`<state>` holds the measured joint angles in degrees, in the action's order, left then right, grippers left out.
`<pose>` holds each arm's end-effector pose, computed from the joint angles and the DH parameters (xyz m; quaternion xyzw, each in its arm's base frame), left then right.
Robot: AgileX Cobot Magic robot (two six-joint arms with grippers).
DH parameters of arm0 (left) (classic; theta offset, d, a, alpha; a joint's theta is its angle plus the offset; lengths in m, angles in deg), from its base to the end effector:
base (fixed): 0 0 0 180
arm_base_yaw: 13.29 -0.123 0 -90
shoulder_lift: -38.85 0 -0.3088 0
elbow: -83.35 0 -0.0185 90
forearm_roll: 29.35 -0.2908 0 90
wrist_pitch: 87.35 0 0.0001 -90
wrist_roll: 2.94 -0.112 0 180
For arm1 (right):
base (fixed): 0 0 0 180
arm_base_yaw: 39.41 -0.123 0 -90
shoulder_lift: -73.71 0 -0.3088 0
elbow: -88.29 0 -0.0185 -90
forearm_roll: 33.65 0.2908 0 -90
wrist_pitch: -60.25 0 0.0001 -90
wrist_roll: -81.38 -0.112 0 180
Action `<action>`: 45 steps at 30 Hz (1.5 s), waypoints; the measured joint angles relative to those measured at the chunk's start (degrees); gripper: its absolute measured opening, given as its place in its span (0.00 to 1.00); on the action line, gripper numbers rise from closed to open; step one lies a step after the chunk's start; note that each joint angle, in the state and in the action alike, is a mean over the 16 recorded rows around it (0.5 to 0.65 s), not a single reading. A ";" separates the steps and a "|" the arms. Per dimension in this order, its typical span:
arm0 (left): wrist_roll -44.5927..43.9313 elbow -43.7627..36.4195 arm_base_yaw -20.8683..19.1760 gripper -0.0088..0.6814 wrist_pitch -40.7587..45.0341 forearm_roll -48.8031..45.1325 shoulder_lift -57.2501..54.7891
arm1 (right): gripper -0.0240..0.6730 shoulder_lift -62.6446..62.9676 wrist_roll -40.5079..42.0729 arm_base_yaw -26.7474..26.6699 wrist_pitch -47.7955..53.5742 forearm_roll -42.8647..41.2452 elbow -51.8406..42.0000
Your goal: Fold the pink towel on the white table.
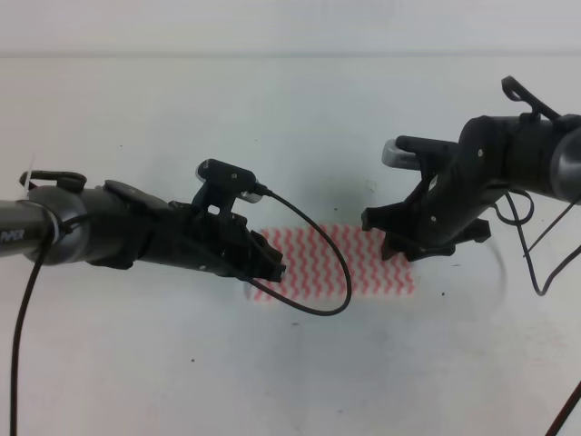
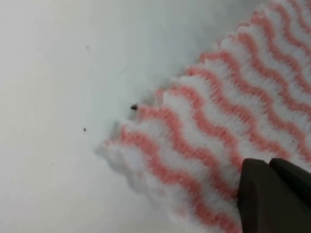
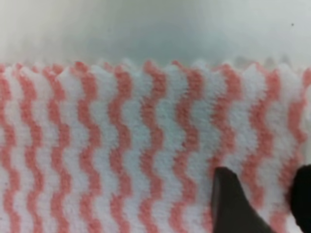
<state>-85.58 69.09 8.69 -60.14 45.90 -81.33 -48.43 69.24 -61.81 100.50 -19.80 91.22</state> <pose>0.3874 -0.2099 0.1205 0.3183 0.8670 -0.2488 0.2919 0.4255 0.1941 0.1556 -0.0110 0.9797 0.1414 0.1414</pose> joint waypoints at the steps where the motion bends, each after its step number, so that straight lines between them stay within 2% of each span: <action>1: 0.00 0.00 -0.01 0.01 0.03 0.00 0.02 | 0.42 -0.12 0.01 -0.01 -0.01 0.02 0.01; 31: 0.01 -0.01 -0.04 0.01 0.59 0.03 0.11 | 0.37 -1.52 0.09 0.07 1.49 0.45 0.34; 40: 0.01 -0.01 -0.08 0.01 0.66 0.03 0.15 | 0.34 -2.17 0.15 0.09 2.82 0.30 0.56; 45: 0.01 -0.01 -0.10 0.01 0.70 0.03 0.15 | 0.27 -2.61 0.17 0.13 3.37 0.33 0.70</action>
<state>-85.57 69.08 8.59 -59.44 45.93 -81.18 -51.04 69.41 -61.67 103.86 -19.46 91.92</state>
